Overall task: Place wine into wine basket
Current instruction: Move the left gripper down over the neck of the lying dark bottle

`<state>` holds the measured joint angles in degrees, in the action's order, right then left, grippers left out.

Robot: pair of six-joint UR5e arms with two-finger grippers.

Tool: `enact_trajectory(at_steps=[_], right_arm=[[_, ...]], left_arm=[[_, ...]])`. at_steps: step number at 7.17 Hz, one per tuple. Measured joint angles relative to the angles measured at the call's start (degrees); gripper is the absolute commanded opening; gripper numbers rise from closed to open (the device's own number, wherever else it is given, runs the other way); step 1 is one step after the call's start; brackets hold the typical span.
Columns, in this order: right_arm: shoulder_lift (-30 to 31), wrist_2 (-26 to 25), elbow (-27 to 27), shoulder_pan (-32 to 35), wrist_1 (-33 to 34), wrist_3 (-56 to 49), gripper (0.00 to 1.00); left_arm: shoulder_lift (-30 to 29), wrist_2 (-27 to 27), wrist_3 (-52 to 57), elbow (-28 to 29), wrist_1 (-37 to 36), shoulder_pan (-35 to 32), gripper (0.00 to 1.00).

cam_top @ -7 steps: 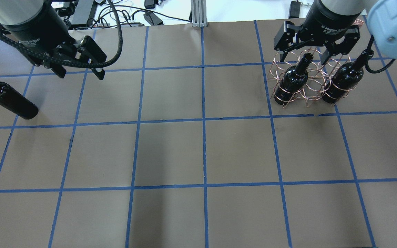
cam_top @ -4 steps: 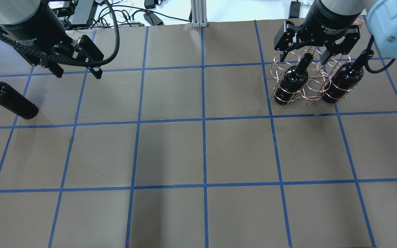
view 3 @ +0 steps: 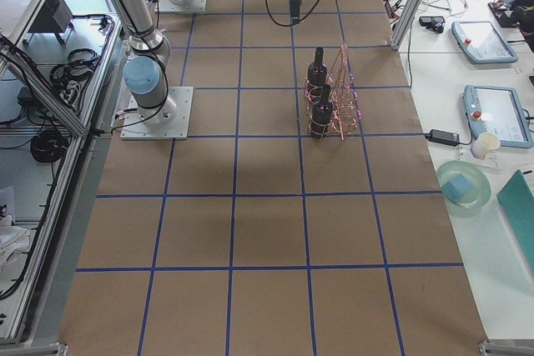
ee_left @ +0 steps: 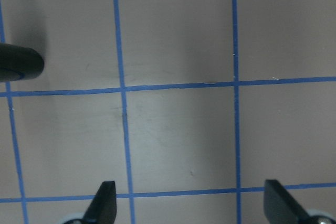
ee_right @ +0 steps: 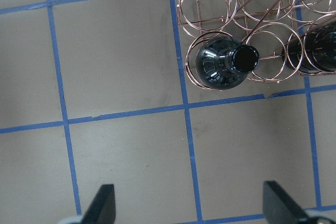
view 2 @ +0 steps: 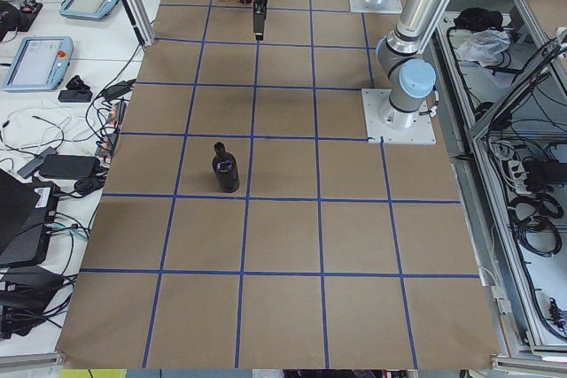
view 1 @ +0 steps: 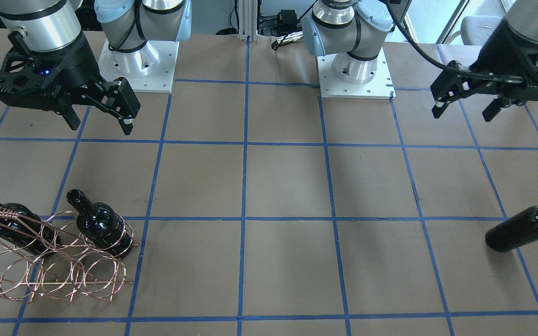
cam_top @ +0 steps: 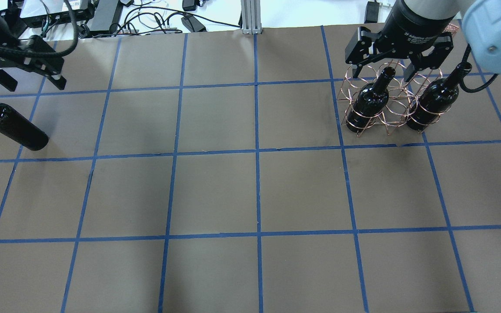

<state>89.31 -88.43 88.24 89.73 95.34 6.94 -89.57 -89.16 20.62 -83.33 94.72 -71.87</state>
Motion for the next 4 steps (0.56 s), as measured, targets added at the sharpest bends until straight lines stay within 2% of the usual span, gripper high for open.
enact_trajectory(at_steps=[2, 4], right_arm=[[-0.02, -0.01, 0.00, 0.00, -0.06, 0.00, 1.00], [-0.02, -0.06, 0.00, 0.00, -0.07, -0.02, 1.00]], left_arm=[[-2.20, -0.15, 13.07, 0.08, -4.29, 8.27, 1.00], [-5.52, -0.23, 21.56, 0.17, -9.32, 14.54, 1.00]])
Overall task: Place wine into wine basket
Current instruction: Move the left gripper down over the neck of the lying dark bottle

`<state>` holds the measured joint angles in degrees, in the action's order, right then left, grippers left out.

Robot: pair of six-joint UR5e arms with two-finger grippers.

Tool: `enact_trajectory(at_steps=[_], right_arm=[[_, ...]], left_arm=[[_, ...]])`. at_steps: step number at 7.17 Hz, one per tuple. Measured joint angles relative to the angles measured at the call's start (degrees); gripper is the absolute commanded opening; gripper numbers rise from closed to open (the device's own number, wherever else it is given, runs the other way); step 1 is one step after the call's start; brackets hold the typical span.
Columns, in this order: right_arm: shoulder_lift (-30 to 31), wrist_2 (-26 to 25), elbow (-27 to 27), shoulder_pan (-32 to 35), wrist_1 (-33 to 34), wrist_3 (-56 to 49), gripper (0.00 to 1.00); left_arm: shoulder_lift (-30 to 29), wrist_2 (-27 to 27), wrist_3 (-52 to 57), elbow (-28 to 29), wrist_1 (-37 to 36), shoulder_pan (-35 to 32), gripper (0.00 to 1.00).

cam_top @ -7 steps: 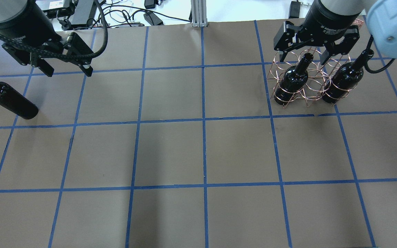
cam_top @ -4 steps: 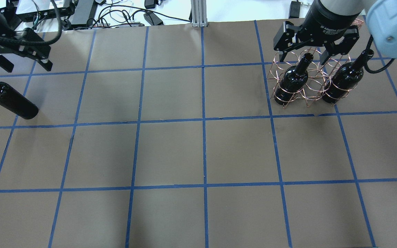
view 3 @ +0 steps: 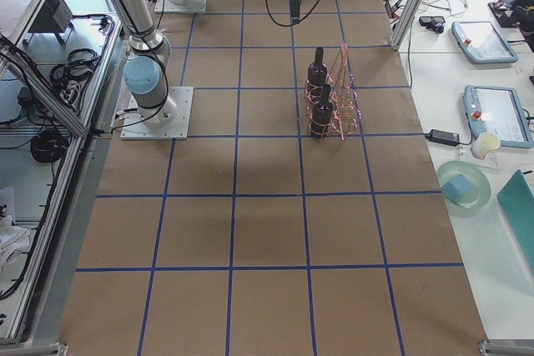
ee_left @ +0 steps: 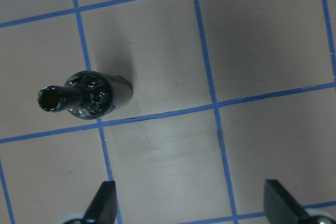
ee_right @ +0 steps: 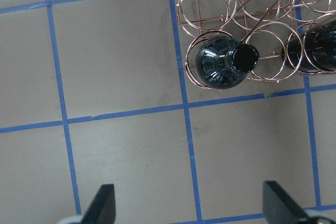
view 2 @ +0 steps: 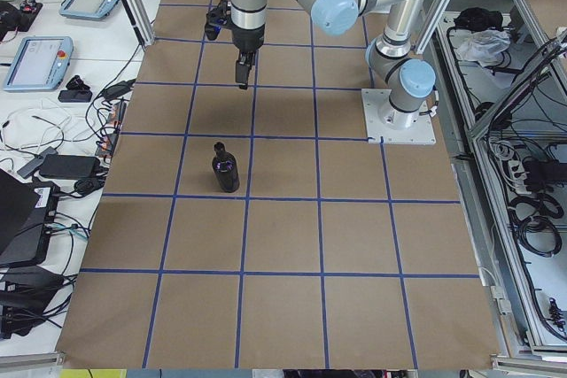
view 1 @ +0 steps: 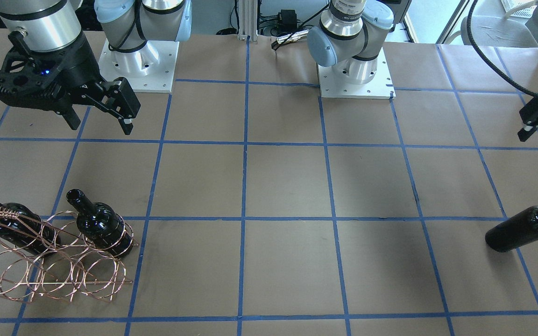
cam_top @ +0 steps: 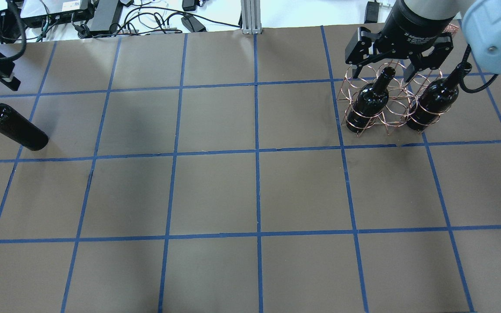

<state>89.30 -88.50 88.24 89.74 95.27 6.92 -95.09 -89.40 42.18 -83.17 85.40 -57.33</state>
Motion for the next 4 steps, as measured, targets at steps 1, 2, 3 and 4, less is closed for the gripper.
enact_trajectory(at_steps=[1, 2, 3, 4], right_arm=[[0.00, -0.01, 0.00, 0.00, 0.01, -0.04, 1.00], [0.00, -0.01, 0.00, 0.00, 0.05, -0.05, 1.00], [0.00, -0.01, 0.00, 0.00, 0.06, -0.06, 1.00], [0.00, -0.01, 0.00, 0.00, 0.02, -0.07, 1.00]], left_arm=[[-1.73, -0.04, 2.04, 0.11, -2.23, 2.05, 1.00], [-4.03, -0.11, 3.76, 0.66, -4.68, 3.47, 1.00], [-6.64, -0.15, 4.56, 1.97, -6.17, 4.37, 1.00], [-9.26, -0.14, 5.33, 3.27, -7.98, 4.82, 1.00]])
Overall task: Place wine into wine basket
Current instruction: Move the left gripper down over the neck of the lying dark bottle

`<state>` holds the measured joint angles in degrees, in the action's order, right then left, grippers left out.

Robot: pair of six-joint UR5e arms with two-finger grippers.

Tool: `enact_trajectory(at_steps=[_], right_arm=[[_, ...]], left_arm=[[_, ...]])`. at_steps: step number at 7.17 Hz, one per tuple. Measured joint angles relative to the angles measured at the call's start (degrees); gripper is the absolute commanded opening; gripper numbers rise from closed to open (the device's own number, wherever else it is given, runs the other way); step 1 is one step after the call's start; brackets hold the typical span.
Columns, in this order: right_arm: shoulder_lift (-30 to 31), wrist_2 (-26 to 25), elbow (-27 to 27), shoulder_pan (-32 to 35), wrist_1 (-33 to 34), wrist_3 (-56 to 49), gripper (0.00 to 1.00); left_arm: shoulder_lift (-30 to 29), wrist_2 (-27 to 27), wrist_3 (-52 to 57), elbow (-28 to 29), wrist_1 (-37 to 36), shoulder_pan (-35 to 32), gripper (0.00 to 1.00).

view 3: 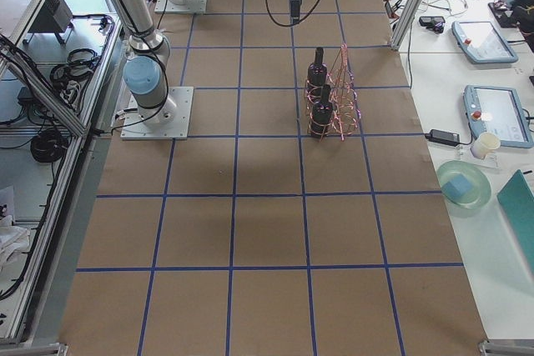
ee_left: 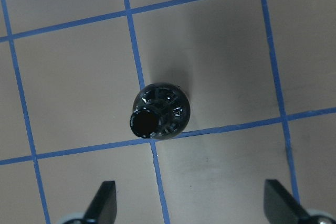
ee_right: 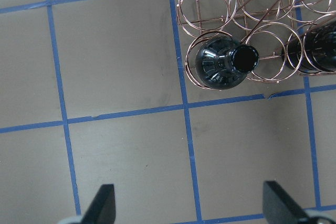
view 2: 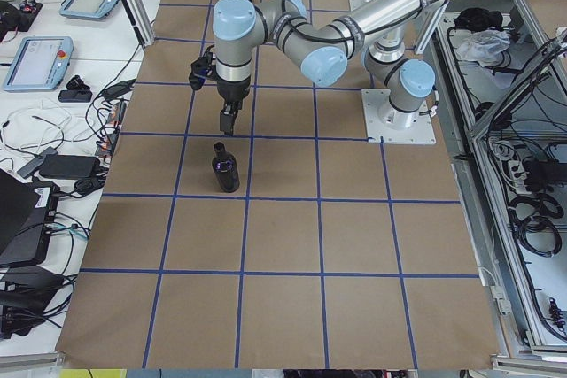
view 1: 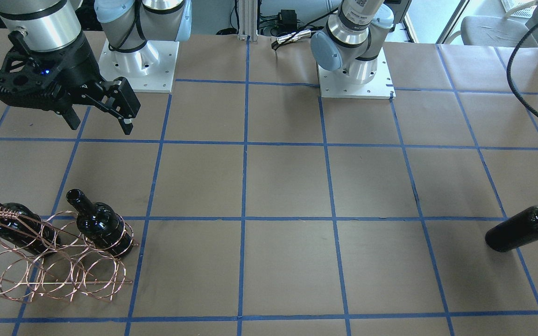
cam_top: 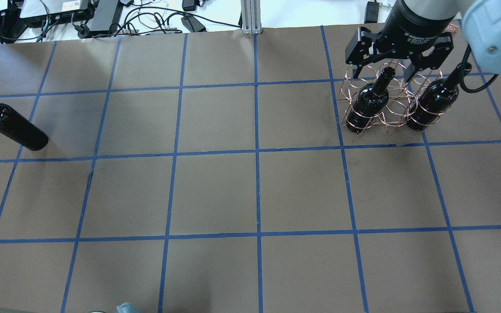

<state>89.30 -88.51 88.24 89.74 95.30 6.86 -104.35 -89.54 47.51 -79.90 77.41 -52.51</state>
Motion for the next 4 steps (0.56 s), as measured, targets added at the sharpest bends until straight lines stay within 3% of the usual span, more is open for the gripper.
enact_trajectory(at_steps=[3, 4], right_arm=[[0.00, 0.00, 0.00, 0.00, -0.02, 0.00, 1.00], [0.01, 0.00, 0.00, 0.00, -0.03, 0.00, 1.00]], left_arm=[[-5.68, 0.65, 0.58, 0.76, -4.56, 0.28, 1.00], [-6.68, 0.77, -0.66, 0.65, -4.77, 0.29, 0.94]])
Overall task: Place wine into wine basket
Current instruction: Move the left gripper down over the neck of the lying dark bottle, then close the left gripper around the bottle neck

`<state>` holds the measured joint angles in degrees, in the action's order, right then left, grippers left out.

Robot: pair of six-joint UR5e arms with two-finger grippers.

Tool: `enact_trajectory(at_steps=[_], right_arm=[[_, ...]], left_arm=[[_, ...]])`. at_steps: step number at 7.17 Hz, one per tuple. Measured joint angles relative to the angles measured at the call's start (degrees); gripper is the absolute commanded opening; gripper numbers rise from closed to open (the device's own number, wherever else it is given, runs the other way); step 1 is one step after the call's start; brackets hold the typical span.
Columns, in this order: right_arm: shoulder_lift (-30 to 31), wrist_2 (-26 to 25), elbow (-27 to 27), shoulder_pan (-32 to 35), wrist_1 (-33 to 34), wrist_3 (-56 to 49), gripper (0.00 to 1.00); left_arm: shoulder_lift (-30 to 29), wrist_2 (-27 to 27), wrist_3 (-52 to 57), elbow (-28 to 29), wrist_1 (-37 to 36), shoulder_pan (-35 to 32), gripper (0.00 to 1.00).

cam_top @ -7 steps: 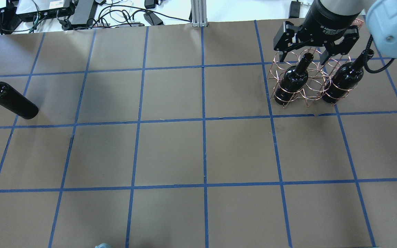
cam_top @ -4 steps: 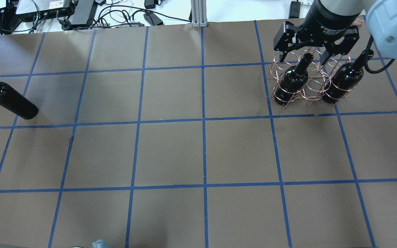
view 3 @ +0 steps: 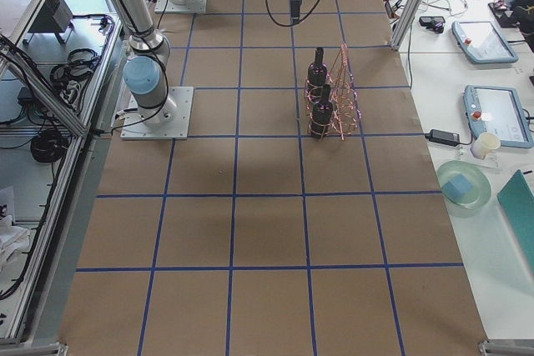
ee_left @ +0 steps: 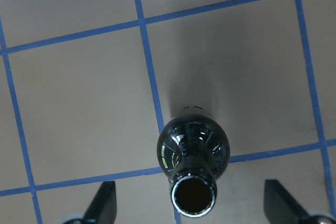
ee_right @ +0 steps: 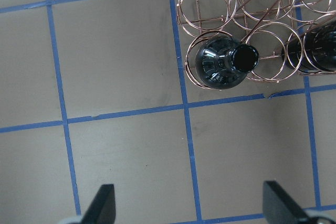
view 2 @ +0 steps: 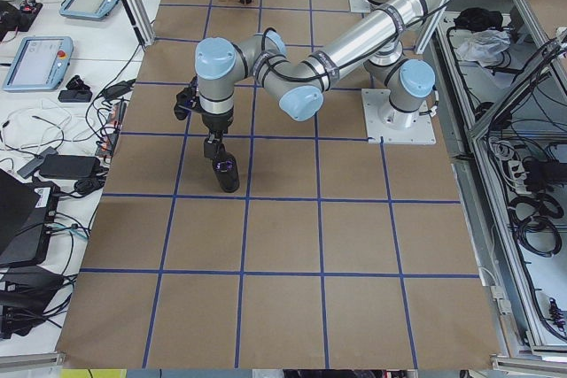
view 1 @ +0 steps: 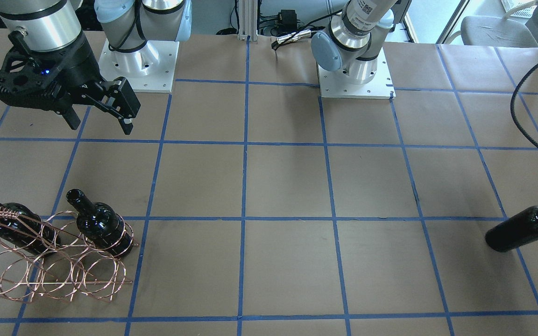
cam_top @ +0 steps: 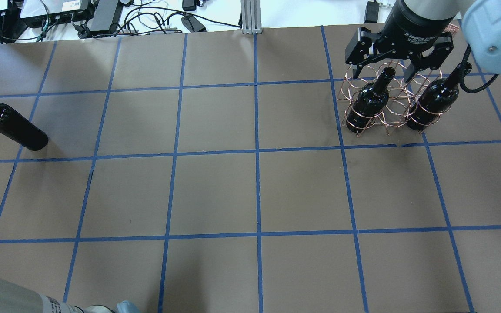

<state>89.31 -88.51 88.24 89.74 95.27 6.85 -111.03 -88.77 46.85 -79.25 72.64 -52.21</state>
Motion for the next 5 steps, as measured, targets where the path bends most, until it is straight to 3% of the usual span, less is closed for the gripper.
enact_trajectory(at_steps=[1, 2, 3, 5], right_arm=[[0.01, 0.00, 0.00, 0.00, 0.00, 0.00, 1.00], [0.01, 0.00, 0.00, 0.00, 0.00, 0.00, 1.00], [0.01, 0.00, 0.00, 0.00, 0.00, 0.00, 1.00], [0.01, 0.00, 0.00, 0.00, 0.00, -0.02, 1.00]], left_arm=[[-0.68, 0.08, -1.55, -0.19, 0.10, 0.00, 0.82], [-1.05, -0.11, -2.50, -0.40, 0.67, 0.00, 0.79], [-1.18, -0.46, -2.88, -0.53, 1.56, 0.00, 0.61], [-1.20, -0.62, -3.06, -0.55, 2.44, -0.04, 0.61]])
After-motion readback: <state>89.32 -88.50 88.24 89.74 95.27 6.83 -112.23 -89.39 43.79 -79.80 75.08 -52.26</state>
